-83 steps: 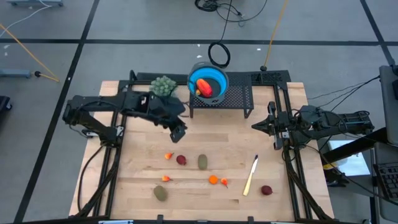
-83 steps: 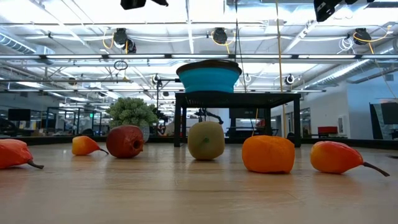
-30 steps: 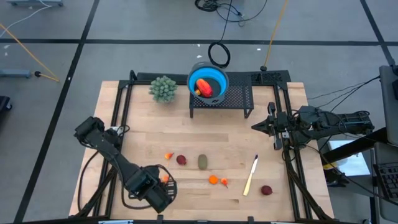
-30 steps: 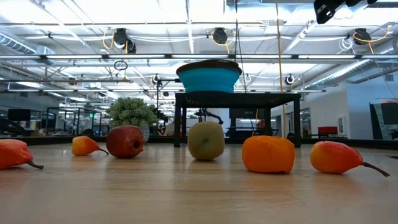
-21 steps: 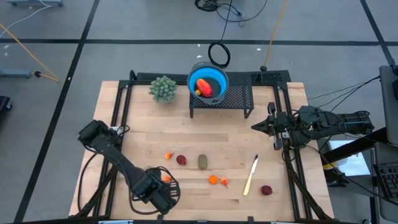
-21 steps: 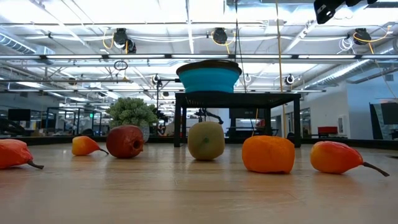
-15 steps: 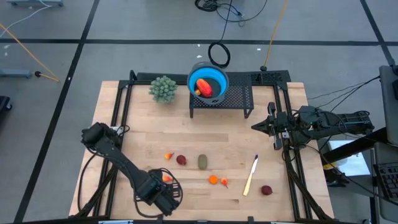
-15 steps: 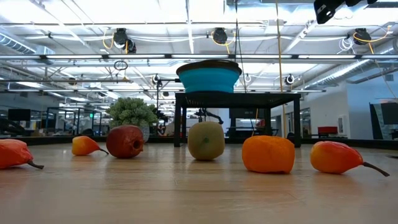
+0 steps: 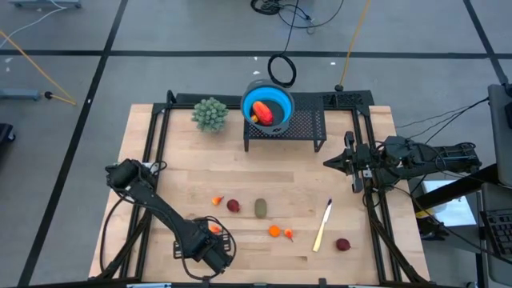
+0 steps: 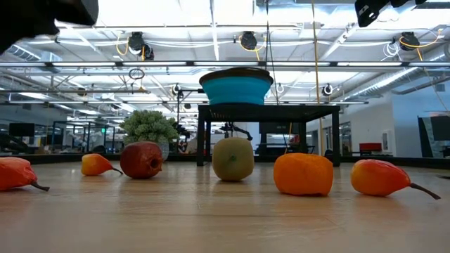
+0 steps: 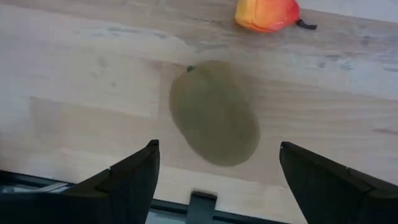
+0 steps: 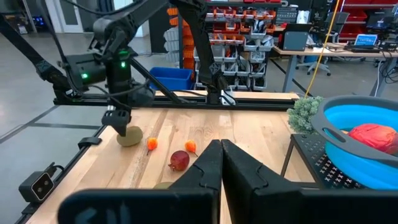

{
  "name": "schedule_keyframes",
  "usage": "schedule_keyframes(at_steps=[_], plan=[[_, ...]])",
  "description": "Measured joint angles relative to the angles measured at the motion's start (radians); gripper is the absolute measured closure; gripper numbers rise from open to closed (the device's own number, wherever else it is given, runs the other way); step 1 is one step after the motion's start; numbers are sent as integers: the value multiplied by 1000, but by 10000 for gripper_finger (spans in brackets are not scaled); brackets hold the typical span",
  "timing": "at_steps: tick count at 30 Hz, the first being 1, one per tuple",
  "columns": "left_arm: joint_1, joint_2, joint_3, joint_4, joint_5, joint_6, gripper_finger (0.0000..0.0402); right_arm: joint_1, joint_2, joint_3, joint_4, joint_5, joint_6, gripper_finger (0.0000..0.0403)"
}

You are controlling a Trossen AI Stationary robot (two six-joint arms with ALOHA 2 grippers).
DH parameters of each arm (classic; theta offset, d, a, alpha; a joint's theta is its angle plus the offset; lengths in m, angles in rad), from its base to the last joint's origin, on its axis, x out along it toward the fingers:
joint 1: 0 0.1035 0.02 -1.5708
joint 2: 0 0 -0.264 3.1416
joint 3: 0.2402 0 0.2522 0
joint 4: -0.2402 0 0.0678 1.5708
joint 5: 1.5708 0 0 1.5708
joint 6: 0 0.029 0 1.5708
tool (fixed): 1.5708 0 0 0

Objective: Pick & Place Fruit
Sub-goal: Put the kiwi into the blue strainer on the shelf

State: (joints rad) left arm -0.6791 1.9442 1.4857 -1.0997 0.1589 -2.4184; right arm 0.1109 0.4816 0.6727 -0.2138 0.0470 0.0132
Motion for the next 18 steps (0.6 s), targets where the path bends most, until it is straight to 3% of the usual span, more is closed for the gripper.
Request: schedule_keyframes(at_steps=[18], plan=[[23, -1, -130, 170, 55, 5, 79, 0, 0, 0, 0, 2, -2, 403]])
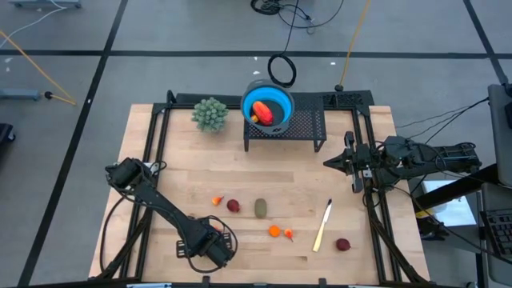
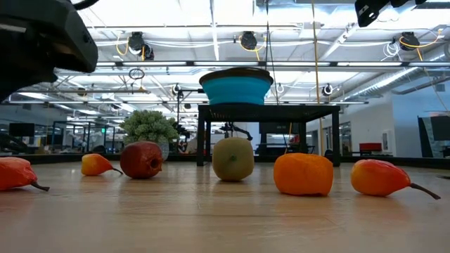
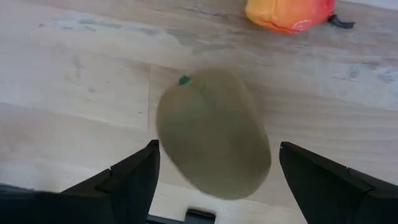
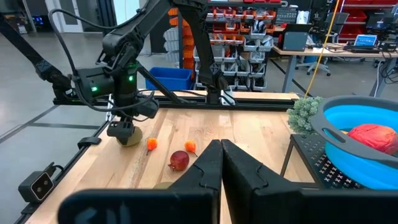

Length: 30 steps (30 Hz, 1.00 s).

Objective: Pick & Place Fruit
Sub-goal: Put the kiwi into the blue strainer on the shelf

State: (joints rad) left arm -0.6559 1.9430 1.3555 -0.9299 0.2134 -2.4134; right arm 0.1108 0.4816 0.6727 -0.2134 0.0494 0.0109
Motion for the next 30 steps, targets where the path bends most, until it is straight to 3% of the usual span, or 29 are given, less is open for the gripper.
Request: schedule_keyframes(at_steps=[20, 30], plan=[[2, 0, -69, 75, 31, 24, 159, 0, 0, 0, 7, 1, 0, 403], [2, -7, -69, 66, 156, 130, 164, 0, 0, 0, 7, 1, 0, 403]])
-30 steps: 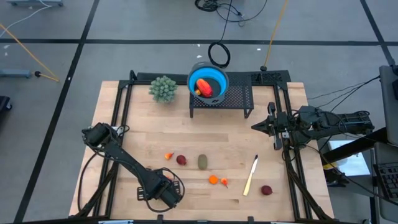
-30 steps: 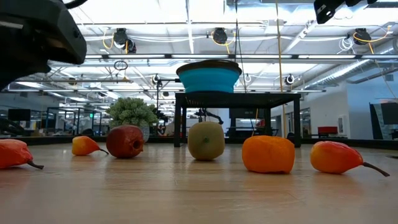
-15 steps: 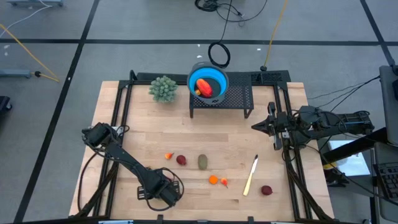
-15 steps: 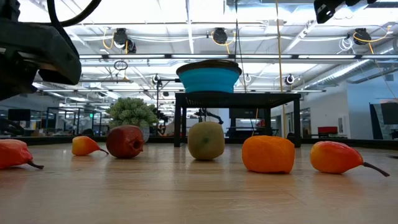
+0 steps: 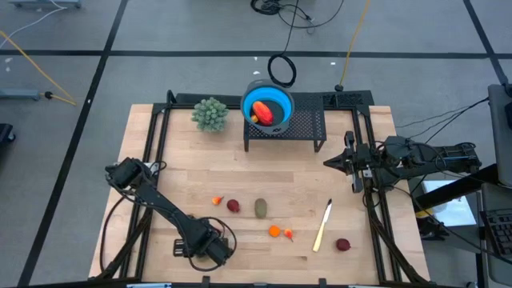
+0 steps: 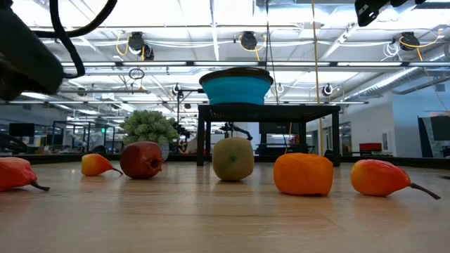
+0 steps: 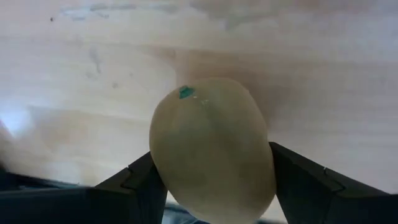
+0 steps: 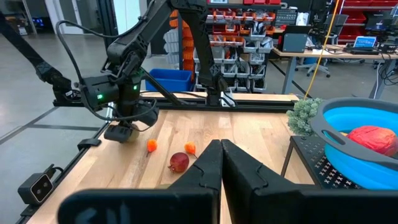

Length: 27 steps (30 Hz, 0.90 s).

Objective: Pick & Place Fruit
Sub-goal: Put the kiwi into the blue strainer on the shelf

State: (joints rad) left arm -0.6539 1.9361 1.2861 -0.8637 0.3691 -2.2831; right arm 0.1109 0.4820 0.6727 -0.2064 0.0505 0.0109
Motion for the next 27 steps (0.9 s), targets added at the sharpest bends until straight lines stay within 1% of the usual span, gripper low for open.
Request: schedule_keyframes(at_steps=[2, 5, 8, 10, 14, 18, 20, 24, 27], plan=[[0, -19, 0, -2, 2, 27, 164, 0, 0, 0, 0, 0, 0, 403], [-4, -71, 0, -30, -53, 38, 164, 0, 0, 0, 0, 0, 0, 403], [-4, -142, 0, -62, -149, 53, 164, 0, 0, 0, 0, 0, 0, 403], [-4, -195, 0, -71, -235, 101, 165, 0, 0, 0, 0, 0, 0, 403], [-4, -290, 0, -37, -483, 324, 165, 0, 0, 0, 0, 0, -1, 403], [-3, -356, 0, 40, -750, 627, 165, 0, 0, 0, 0, 0, -6, 403], [-1, -380, 0, 87, -862, 771, 165, 0, 0, 0, 0, 0, -20, 403], [8, -415, 0, 187, -1040, 1015, 165, 0, 0, 0, 0, 0, -36, 403], [21, -434, 0, 275, -1131, 1184, 165, 0, 0, 0, 0, 0, -54, 403]])
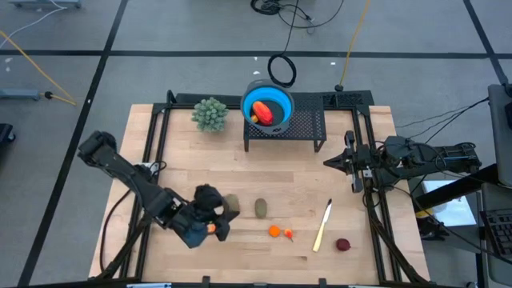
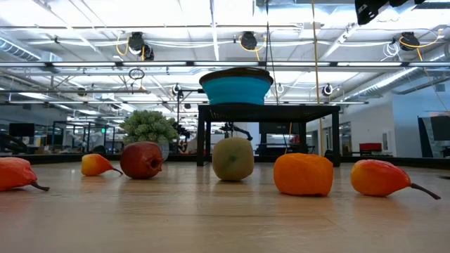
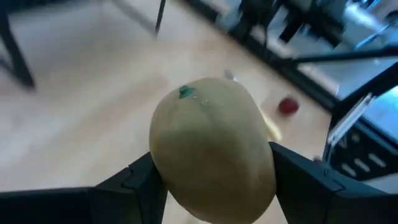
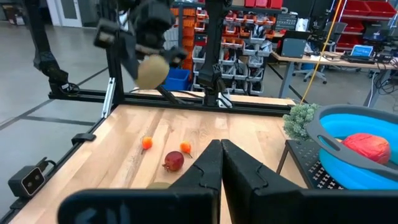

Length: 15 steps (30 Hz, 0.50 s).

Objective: Pick & Place Fruit
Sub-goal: Put the kiwi into the blue strainer on the shelf

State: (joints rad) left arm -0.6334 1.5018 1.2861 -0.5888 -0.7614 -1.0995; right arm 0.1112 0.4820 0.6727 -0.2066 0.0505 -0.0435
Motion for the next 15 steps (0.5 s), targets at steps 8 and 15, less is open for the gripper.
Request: schedule_keyframes(at_steps=[8, 15], plan=[[48, -12, 0, 354, -93, 511, 165, 0, 0, 0, 0, 0, -5, 403], [108, -12, 0, 713, 67, 902, 165, 0, 0, 0, -2, 0, -29, 403]])
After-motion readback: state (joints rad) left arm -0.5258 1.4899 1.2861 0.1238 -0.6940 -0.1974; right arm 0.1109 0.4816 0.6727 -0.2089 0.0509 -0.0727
